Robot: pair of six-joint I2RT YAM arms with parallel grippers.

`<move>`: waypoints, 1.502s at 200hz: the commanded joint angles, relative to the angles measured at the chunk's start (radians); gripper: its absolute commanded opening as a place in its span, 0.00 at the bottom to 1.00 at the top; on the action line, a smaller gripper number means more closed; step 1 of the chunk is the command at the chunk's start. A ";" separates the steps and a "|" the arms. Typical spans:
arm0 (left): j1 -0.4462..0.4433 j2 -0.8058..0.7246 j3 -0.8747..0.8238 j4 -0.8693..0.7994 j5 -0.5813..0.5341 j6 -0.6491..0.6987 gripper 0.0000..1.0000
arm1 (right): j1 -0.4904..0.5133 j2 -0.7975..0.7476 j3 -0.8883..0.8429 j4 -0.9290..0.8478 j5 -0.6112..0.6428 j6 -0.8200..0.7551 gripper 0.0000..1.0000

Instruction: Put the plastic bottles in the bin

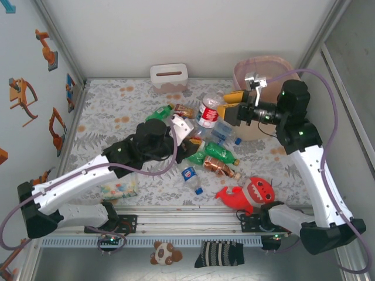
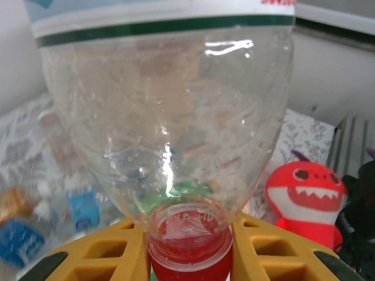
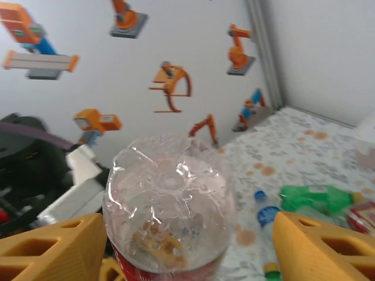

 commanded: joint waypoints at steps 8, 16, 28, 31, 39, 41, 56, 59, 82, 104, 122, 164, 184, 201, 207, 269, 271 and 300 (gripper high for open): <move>0.006 0.058 0.088 0.077 0.165 0.131 0.31 | 0.028 -0.040 -0.002 0.098 -0.126 -0.033 0.78; 0.006 0.076 0.105 0.087 0.190 0.138 0.31 | 0.031 -0.042 0.004 0.089 -0.132 -0.046 0.78; 0.006 0.100 0.127 0.106 0.213 0.144 0.31 | 0.033 -0.042 0.014 0.085 -0.136 -0.049 0.77; 0.006 0.105 0.131 0.110 0.216 0.144 0.31 | 0.032 -0.042 0.017 0.085 -0.136 -0.048 0.77; 0.006 0.118 0.141 0.124 0.225 0.143 0.31 | 0.033 -0.042 0.022 0.083 -0.138 -0.050 0.76; 0.006 0.121 0.144 0.126 0.227 0.144 0.31 | 0.033 -0.042 0.023 0.081 -0.139 -0.049 0.75; 0.006 0.139 0.154 0.146 0.234 0.141 0.32 | 0.032 -0.042 0.034 0.073 -0.133 -0.048 0.73; 0.006 0.142 0.155 0.148 0.234 0.140 0.32 | 0.032 -0.040 0.036 0.071 -0.131 -0.049 0.72; 0.006 0.156 0.159 0.162 0.229 0.137 0.35 | 0.035 -0.038 0.054 0.051 -0.118 -0.053 0.67; 0.006 0.155 0.159 0.167 0.214 0.138 0.38 | 0.035 -0.033 0.072 0.034 -0.100 -0.055 0.62; 0.007 0.149 0.150 0.176 0.194 0.141 0.46 | 0.033 -0.030 0.082 0.027 -0.096 -0.061 0.59; 0.011 0.117 0.127 0.193 0.131 0.146 0.69 | 0.033 -0.007 0.132 -0.034 -0.015 -0.107 0.56; 0.014 0.097 0.113 0.193 0.121 0.159 0.76 | 0.032 0.008 0.172 -0.080 0.060 -0.141 0.56; 0.016 0.081 0.101 0.192 0.091 0.164 0.78 | 0.033 0.027 0.210 -0.108 0.125 -0.156 0.56; 0.017 0.076 0.097 0.191 0.081 0.164 0.79 | 0.033 0.037 0.227 -0.122 0.148 -0.165 0.56; 0.023 0.029 0.056 0.192 0.054 0.162 0.81 | 0.029 0.169 0.425 -0.306 0.582 -0.286 0.56; 0.023 0.028 0.056 0.190 0.053 0.162 0.81 | 0.027 0.175 0.433 -0.312 0.605 -0.288 0.56; 0.023 0.019 0.053 0.176 0.047 0.159 0.81 | 0.018 0.290 0.568 -0.423 0.902 -0.294 0.56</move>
